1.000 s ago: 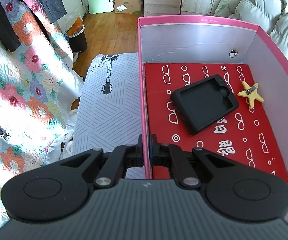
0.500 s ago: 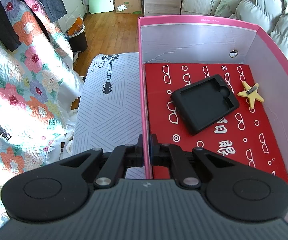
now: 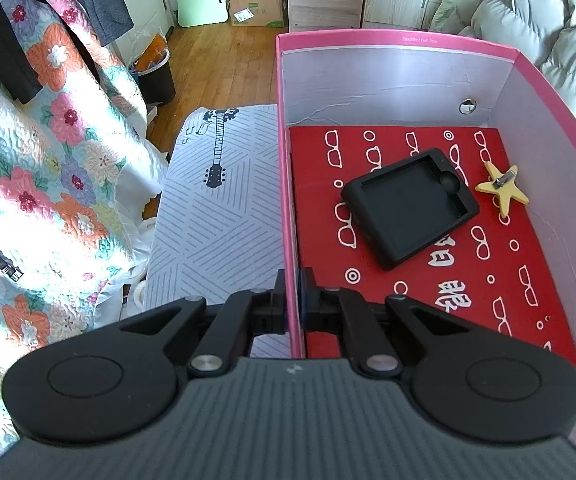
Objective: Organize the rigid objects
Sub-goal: 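Grasp the black battery on the table with the right tool, then carry the black battery into the pink box and open the right tool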
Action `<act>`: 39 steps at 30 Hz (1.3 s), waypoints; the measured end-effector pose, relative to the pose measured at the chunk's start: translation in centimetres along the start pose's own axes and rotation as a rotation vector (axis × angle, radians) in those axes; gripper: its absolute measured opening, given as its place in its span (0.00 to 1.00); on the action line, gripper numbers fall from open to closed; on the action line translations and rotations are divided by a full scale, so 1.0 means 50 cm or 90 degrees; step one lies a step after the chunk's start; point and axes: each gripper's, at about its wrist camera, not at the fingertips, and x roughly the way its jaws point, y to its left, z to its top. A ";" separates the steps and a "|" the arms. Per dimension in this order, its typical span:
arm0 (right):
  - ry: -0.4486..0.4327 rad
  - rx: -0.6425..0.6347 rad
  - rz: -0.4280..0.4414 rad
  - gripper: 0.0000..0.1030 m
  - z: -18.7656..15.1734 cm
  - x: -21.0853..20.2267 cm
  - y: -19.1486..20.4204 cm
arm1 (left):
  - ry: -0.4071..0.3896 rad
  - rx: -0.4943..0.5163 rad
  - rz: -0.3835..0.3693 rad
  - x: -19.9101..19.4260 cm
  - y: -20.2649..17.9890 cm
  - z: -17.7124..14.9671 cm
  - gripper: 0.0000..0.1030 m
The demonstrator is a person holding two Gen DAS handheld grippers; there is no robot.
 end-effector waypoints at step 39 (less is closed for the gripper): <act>0.137 -0.049 0.118 0.11 0.186 0.098 0.282 | -0.013 -0.003 -0.010 -0.008 0.009 -0.003 0.03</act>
